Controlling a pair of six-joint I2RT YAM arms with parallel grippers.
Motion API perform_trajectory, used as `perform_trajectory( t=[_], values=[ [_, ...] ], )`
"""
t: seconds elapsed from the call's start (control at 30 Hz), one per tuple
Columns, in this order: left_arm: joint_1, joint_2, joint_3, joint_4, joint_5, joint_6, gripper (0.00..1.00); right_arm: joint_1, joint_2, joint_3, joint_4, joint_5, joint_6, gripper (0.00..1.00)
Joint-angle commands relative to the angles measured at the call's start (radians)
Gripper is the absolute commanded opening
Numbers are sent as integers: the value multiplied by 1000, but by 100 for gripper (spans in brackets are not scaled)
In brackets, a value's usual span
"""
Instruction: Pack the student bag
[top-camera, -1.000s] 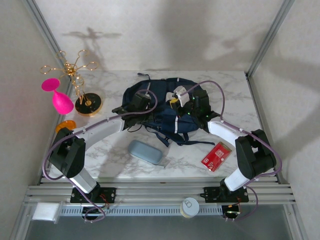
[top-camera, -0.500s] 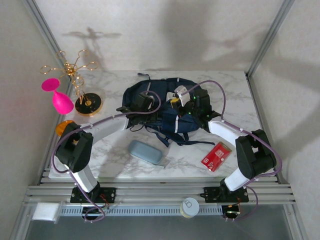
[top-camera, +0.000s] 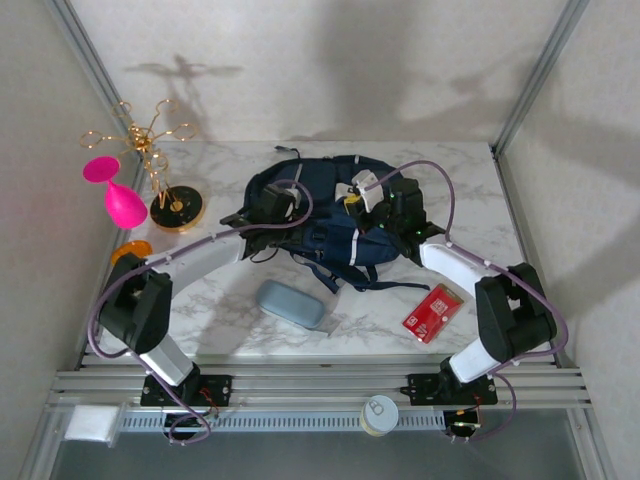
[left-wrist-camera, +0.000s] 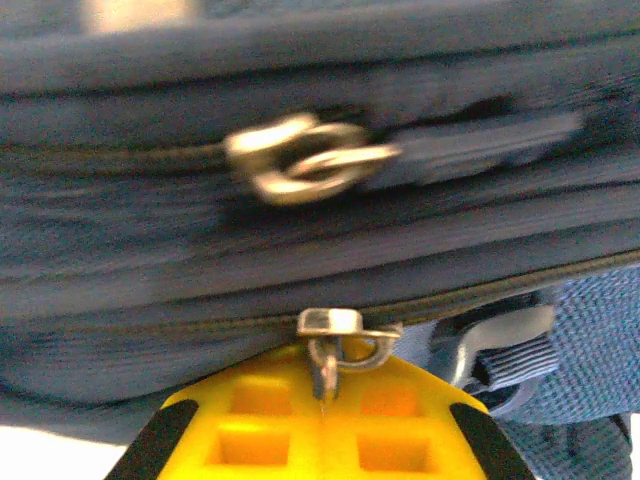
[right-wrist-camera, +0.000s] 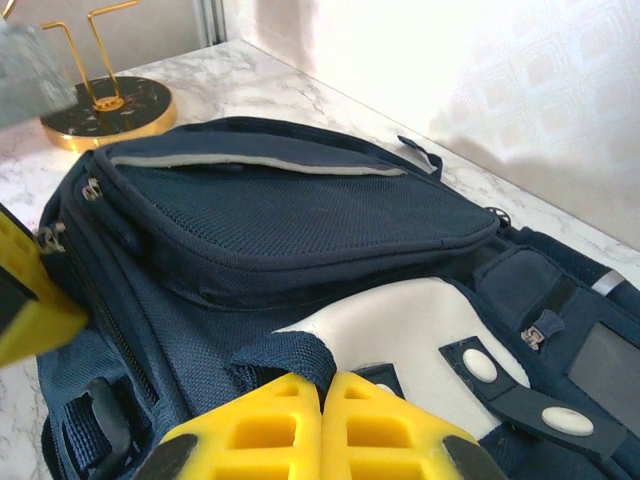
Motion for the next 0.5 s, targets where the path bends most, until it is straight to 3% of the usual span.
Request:
perform_trajectory(
  t=[0.0, 0.17, 0.23, 0.37, 0.47],
  values=[
    [36, -53, -21, -57, -47, 40, 0, -29, -84, 1, 111, 71, -16, 0],
    [62, -66, -21, -77, -43, 68, 0, -36, -87, 8, 107, 113, 32, 0],
    [62, -66, -22, -57, 12, 76, 0, -35, -87, 23, 91, 153, 117, 0],
    [56, -56, -10, -21, 86, 75, 0, -39, -71, 117, -117, 46, 267, 3],
    [56, -57, -11, -6, 88, 70, 0, -39, -87, 105, -194, -54, 411, 33]
  ],
)
